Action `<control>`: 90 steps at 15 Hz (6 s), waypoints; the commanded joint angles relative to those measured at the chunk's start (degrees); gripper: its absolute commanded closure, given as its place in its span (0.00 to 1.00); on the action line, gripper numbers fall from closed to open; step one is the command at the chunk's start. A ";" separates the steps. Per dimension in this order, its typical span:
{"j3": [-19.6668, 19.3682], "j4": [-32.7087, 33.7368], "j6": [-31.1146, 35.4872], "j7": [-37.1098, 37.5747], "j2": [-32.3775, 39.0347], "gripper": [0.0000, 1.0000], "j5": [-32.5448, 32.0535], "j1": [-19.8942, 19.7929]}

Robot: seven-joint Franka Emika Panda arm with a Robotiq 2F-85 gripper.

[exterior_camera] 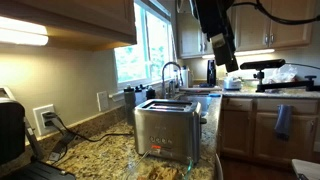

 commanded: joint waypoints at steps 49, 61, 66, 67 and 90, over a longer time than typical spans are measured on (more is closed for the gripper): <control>9.56 -13.73 40.67 3.05 10.95 0.00 -10.47 1.59; 8.42 -12.73 43.53 2.29 17.16 0.00 -11.42 1.97; 8.81 -12.86 44.46 4.07 17.48 0.00 -13.01 1.78; 8.83 -12.95 45.11 4.02 17.57 0.00 -13.18 1.83; 6.33 -4.38 51.95 10.74 32.62 0.25 -21.93 3.85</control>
